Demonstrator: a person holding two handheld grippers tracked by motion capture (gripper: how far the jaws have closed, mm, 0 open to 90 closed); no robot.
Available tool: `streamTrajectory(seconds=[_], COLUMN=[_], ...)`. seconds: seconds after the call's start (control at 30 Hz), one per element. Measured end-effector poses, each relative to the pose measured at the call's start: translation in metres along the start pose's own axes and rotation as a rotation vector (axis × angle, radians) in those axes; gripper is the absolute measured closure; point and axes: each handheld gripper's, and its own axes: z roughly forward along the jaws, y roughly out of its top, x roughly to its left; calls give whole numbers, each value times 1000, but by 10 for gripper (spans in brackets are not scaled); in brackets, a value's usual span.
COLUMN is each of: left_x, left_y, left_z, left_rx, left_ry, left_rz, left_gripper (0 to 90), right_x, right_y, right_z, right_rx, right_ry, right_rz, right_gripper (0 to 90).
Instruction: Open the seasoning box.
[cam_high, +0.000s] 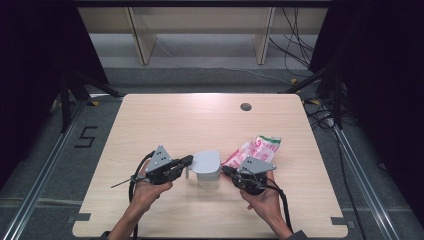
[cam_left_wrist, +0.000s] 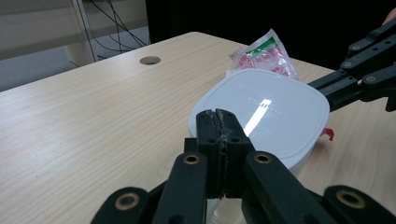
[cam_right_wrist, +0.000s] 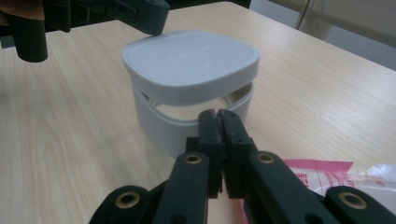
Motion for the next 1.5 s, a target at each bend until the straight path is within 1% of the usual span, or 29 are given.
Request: streamTrajectory(seconds=[0.1, 0.13, 0.2, 0.23, 0.27, 0.4, 0.43, 0.47, 0.53, 0.57, 0.6, 0.67, 0.7, 0.77, 0.87, 0.9, 0.93, 0.97, 1.0, 1.03, 1.1, 1.13, 1.17, 1.2, 1.23, 1.27, 1.3, 1.37, 1.5], left_x=[0, 0, 0, 0, 1, 1, 2, 2, 3, 3, 4, 5, 4, 3, 1, 0, -1, -2, -3, -4, -5, -6, -6, -6, -6, -6, -6, -6, -7], left_y=[0, 0, 0, 0, -1, -1, -1, -2, -2, -2, -2, -1, 0, -1, -5, -7, -9, -10, -11, -12, -15, -16, -18, -19, -21, -22, -24, -27, -32], left_z=[0, 0, 0, -1, 0, -1, -1, -2, -4, -5, -8, -12, -14, -19, -24, -25, -27, -28, -29, -30, -29, -30, -29, -29, -29, -29, -29, -30, -31], left_rx=[-1, 0, 0, 4, -4, -6, -10, -14, -16, -20, -26, -49, -48, -37, -31, -33, -22, -12, 0, 13, 14, 28, 30, 43, 40, 52, 54, 66, 69], left_ry=[1, 1, 0, 4, 0, -9, -12, -15, -12, -15, -22, -55, -65, -47, -32, -31, -25, -15, 1, 8, 1, 12, 5, 17, 15, 26, 18, 18, 13], left_rz=[-3, -2, -2, -3, -6, -21, -19, -30, -29, -40, -54, -98, -92, -75, -88, -79, -55, -39, -28, -26, -24, -14, -12, 3, -12, -4, -11, -2, -17], left_gripper=[883, 883, 883, 882, 880, 848, 837, 837, 807, 790, 771, 716, 676, 593, 500, 484, 459, 438, 413, 388, 369, 362, 352, 340, 330, 320, 315, 306, 301], right_x=[1, 1, 3, 1, 2, 1, 0, 0, 2, 1, 2, 2, 2, 1, 3, 4, 5, 6, 7, 8, 10, 10, 12, 12, 13, 14, 15, 18, 22], right_y=[1, 2, 4, 5, 6, 10, 11, 11, 13, 14, 15, 17, 18, 21, 26, 27, 29, 31, 33, 35, 38, 40, 41, 43, 44, 46, 47, 49, 54], right_z=[4, 4, 4, 4, 2, 2, 3, 3, 3, 3, 3, 4, 4, 5, 9, 10, 10, 12, 13, 14, 16, 16, 17, 19, 20, 20, 21, 24, 27], right_rx=[4, 2, -3, -3, -1, -22, -21, -21, -16, -17, -15, -28, -26, -27, -40, -42, -39, -44, -41, -44, -46, -46, -50, -50, -51, -44, -44, -52, -52], right_ry=[18, 5, 3, 18, 1, 3, 23, 23, 20, 23, 25, 14, 16, 30, 36, 40, 30, 38, 37, 37, 32, 42, 36, 45, 46, 54, 44, 45, 60], right_rz=[-14, -15, -19, -44, -27, -27, -34, -34, -14, -36, -21, -29, -27, -42, -50, -53, -55, -64, -77, -67, -56, -75, -56, -79, -76, -84, -83, -95, -104], right_gripper=[890, 891, 891, 891, 891, 892, 892, 892, 892, 892, 892, 892, 892, 892, 891, 891, 891, 891, 889, 889, 888, 887, 886, 884, 884, 884, 884, 882, 881])
